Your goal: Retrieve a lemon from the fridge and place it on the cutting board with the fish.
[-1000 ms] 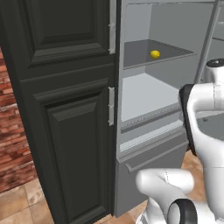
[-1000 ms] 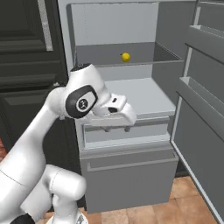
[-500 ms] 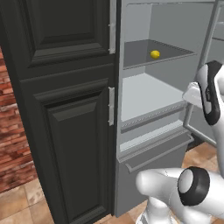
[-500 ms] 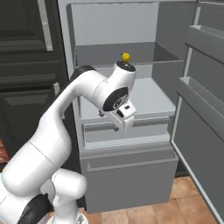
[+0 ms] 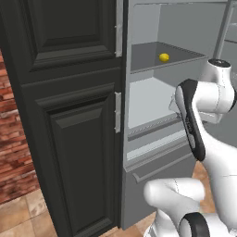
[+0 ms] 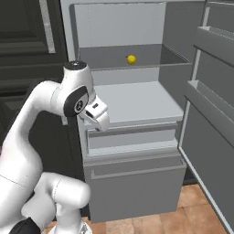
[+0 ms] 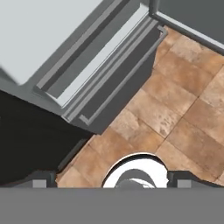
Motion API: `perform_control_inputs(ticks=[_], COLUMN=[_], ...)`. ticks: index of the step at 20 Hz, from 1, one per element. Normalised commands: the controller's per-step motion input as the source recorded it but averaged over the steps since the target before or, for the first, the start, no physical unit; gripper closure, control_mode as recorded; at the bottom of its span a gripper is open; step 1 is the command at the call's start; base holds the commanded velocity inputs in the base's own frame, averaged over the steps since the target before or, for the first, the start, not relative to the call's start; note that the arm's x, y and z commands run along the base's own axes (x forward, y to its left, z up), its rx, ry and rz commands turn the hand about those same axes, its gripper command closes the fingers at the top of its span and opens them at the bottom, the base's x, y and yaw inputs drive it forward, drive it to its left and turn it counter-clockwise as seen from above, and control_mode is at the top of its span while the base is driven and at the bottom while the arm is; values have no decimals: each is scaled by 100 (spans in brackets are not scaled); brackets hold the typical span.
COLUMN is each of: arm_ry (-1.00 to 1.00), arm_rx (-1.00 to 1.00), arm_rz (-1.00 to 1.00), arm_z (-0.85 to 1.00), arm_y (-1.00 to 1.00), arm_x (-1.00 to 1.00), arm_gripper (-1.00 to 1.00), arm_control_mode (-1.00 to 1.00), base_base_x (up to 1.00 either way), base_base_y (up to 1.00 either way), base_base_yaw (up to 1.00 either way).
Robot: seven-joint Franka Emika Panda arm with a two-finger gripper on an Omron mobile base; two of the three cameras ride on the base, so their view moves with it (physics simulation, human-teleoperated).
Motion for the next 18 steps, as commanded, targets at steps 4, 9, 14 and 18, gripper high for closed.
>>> perform_control_inputs(ticks=[4,9,14,18], arm_ry=[5,8,1,8], arm_rx=[-42,-24,12,17], arm_rz=[0,0,7,25], arm_z=[-5,0,0,0], arm_y=[39,4,0,0], arm_x=[-22,-14,-1,-1], arm_gripper=[-100,-100,-100,-100], arm_control_mode=[-100,-100,-100,-100], base_base_x=[0,0,0,0], base_base_y=[0,0,0,0], base_base_yaw=[0,0,0,0])
